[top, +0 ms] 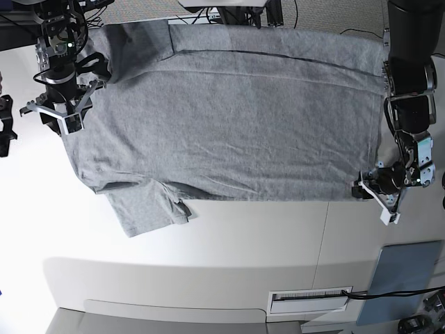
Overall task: Fold the T-shirt properly
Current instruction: 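Move left gripper along the hem to the opposite hem corner and grasp, then move right gripper to the opposite sleeve edge and grasp it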
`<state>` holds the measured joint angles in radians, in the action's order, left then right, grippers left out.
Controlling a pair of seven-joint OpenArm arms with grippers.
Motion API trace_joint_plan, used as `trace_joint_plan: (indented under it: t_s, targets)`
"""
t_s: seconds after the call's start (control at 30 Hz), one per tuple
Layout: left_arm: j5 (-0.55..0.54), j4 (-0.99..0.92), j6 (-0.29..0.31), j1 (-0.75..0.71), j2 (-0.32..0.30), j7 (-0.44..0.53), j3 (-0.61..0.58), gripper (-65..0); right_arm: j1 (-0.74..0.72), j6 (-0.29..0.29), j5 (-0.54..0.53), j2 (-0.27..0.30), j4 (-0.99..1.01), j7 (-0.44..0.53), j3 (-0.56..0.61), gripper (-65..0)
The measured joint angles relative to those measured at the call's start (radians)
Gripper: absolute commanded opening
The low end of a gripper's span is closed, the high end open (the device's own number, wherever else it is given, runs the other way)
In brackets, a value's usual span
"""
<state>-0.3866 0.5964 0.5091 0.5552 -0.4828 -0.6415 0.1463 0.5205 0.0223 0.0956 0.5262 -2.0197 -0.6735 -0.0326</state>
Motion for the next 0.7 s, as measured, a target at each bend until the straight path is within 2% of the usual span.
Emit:
trace_joint_plan:
  t_s: [0.1,0.17,0.37,0.47,0.53,0.6,0.7]
  targets:
    - [0.000,0.001,-0.003,0.002,0.003,-0.013,0.000,-55.7,0.000,0.000,0.000,0.000,0.000,0.000,0.000,-41.2]
    - [0.000,0.001,-0.026,0.001,0.006,-0.014,0.000,-65.0,0.000,0.000,-0.001,0.000,0.000,0.004,0.000,-41.2]
    - [0.000,0.001,-0.034,0.001,0.006,-0.014,0.000,-65.0,-0.006,-0.001,0.000,0.000,0.000,0.084,0.000,-41.1]
    - [-0.001,0.001,-0.034,0.001,0.007,-0.014,0.000,-65.0,-0.054,-0.079,-0.002,-0.001,0.000,0.084,0.000,-35.5]
    - [-0.001,0.001,-0.034,0.002,0.008,-0.017,0.000,-65.0,-0.106,-0.122,-0.026,-0.001,0.008,0.096,0.000,-33.4]
    - [-0.003,0.001,-0.034,0.002,0.009,-0.017,0.000,-65.0,-0.169,-0.137,-0.074,-0.002,0.046,0.095,0.001,-33.4]
    - [-0.002,0.001,-0.034,0.002,0.009,-0.019,0.000,-65.0,-0.285,-0.140,-0.175,-0.003,0.136,0.026,0.000,-33.4]
